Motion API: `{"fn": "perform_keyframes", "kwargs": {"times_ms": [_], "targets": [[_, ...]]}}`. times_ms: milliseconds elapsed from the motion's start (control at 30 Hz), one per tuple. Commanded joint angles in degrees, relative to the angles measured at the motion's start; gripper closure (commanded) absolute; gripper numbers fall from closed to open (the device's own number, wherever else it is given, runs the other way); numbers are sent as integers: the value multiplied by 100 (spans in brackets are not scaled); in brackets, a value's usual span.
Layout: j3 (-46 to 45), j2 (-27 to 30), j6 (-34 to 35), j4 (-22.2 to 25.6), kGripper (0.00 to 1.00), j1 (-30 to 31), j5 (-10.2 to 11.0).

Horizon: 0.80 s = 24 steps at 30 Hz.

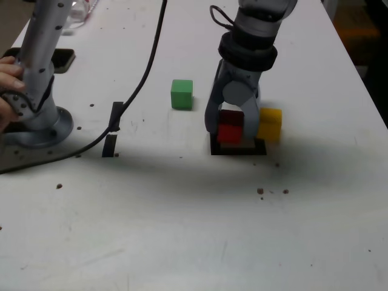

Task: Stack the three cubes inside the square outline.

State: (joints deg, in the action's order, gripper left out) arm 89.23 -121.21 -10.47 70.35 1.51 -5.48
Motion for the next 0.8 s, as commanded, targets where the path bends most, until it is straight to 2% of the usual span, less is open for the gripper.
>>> {"fn": "perform_keyframes", "kwargs": {"times_ms": [0, 233, 433, 767], "targets": [[25, -31, 1, -28, 76, 6, 34], [-12, -34, 1, -113, 66, 6, 25], [-71, -32, -21, -83, 37, 6, -56], [-107, 43, -34, -104, 27, 6, -39]]}}
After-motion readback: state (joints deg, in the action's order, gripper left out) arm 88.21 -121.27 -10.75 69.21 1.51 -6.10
